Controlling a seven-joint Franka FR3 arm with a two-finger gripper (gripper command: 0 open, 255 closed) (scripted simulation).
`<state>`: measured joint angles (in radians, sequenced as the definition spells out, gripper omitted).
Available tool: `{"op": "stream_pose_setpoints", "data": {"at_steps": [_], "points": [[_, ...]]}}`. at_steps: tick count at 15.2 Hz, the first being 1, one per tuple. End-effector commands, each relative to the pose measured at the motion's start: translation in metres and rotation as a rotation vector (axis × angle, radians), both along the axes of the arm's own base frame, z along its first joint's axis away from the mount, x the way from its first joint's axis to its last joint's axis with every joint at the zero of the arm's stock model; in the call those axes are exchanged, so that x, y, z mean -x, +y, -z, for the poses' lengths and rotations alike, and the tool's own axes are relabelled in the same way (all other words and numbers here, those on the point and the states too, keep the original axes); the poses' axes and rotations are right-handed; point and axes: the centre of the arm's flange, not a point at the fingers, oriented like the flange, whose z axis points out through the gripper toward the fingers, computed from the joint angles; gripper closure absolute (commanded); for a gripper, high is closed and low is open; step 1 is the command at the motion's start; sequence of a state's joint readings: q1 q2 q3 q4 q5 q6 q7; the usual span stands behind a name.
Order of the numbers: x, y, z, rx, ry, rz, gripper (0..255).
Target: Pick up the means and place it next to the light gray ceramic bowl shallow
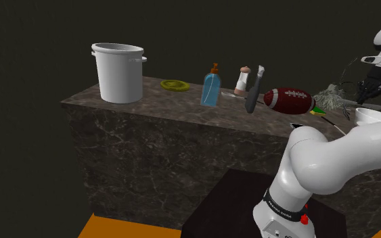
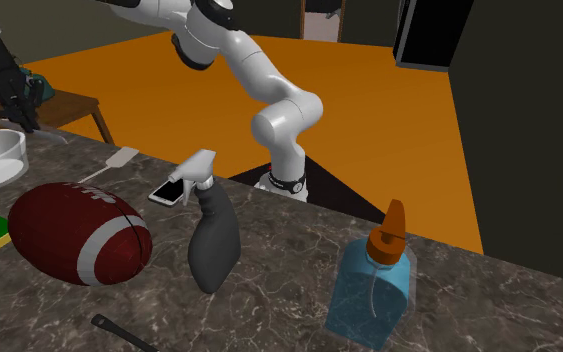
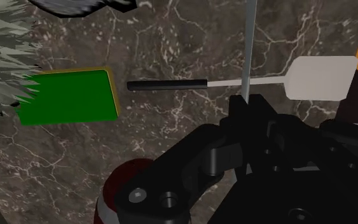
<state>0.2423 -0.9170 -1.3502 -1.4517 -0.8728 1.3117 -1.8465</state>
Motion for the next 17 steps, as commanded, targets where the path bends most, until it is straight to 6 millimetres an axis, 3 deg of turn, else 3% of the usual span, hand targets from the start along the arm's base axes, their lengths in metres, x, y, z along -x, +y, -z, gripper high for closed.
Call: {"op": "stream_pose_setpoints", "data": {"at_steps": [1, 17], "points": [[0.000, 0.001, 0.011, 0.000, 0.000, 0.000, 255], [0.000, 0.001, 0.095, 0.000, 0.000, 0.000, 255]]}}
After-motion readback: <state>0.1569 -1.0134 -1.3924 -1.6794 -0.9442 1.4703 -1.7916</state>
